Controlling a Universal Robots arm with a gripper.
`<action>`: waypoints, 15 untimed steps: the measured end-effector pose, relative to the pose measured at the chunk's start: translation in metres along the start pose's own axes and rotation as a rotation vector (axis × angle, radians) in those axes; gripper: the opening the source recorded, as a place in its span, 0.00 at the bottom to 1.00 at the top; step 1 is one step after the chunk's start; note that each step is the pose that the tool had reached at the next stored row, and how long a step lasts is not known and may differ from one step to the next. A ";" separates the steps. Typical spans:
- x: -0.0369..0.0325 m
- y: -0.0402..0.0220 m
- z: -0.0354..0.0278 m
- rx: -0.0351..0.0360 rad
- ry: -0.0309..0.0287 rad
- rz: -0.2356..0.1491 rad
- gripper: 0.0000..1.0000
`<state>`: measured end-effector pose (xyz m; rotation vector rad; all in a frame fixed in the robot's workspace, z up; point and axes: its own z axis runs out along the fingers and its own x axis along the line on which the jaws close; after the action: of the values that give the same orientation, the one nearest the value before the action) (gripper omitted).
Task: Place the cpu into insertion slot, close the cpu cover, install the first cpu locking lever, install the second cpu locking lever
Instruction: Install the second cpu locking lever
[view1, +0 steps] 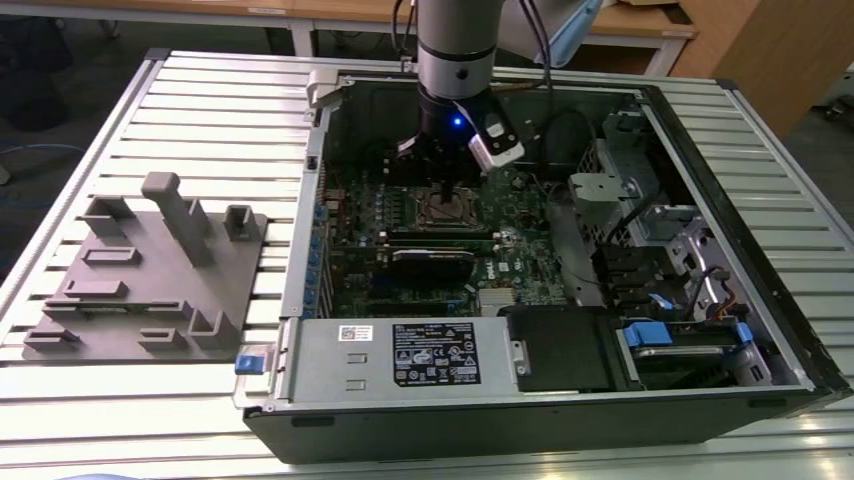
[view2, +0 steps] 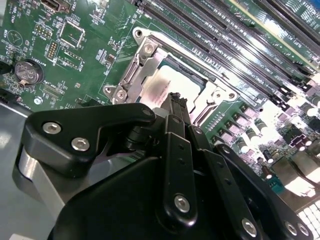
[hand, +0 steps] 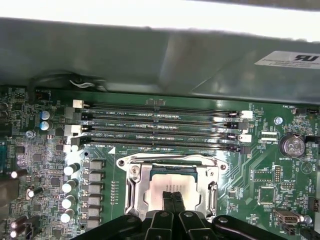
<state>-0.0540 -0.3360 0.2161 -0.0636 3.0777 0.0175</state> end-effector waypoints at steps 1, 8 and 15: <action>-0.0001 0.0000 -0.0006 0.0000 0.0000 0.000 0.11; -0.0002 0.0000 -0.0024 -0.0002 -0.0001 0.000 0.11; -0.0003 0.0001 -0.0049 0.0000 0.0000 0.000 0.11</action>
<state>-0.0540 -0.3360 0.2210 -0.0636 3.0777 0.0175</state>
